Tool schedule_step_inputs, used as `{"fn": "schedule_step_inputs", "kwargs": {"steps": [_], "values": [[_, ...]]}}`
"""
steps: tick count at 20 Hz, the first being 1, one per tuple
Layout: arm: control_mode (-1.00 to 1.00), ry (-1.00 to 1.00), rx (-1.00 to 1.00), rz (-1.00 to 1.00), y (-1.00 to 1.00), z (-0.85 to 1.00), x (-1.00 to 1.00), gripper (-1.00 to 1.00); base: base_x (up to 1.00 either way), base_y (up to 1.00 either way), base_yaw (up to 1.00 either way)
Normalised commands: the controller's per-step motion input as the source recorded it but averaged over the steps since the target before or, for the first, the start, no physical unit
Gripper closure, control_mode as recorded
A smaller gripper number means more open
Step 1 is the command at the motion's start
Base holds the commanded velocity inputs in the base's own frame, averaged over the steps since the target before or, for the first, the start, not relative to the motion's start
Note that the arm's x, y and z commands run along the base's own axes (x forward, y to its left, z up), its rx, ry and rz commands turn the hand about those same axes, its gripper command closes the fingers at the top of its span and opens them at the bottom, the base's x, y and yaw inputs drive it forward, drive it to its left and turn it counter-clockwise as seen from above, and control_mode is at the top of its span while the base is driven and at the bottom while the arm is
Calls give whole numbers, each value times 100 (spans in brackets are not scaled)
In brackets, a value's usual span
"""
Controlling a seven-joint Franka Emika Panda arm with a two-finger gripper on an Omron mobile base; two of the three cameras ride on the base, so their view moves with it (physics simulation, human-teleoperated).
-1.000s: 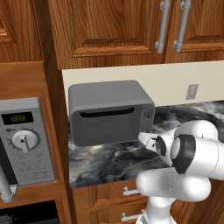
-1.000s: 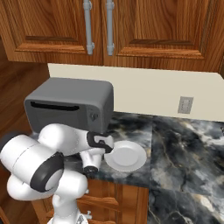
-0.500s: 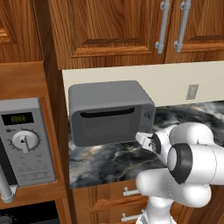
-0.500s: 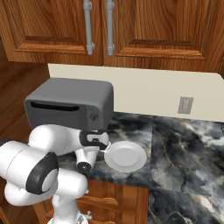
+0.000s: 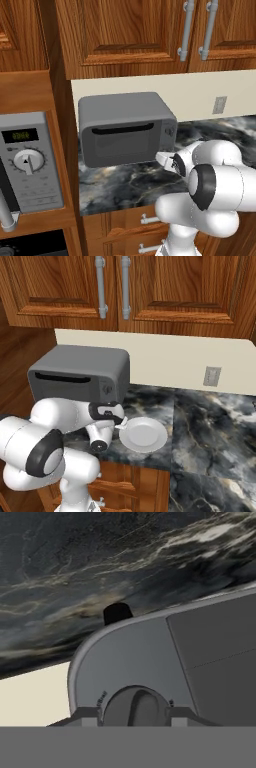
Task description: Pull the toaster oven rack outwards. Pick up the baguette from the plate and place it on the toaster oven rack. Close the toaster oven door fully and set the temperature to the lowest setting.
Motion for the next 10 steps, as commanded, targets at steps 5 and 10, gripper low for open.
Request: {"fn": "schedule_step_inputs", "kwargs": {"steps": [5, 10], "values": [[-100, 0, -7, -5, 1, -5, 15, 100, 0, 0, 0], [-100, 4, -15, -15, 0, -14, 26, 100, 0, 0, 0]]}}
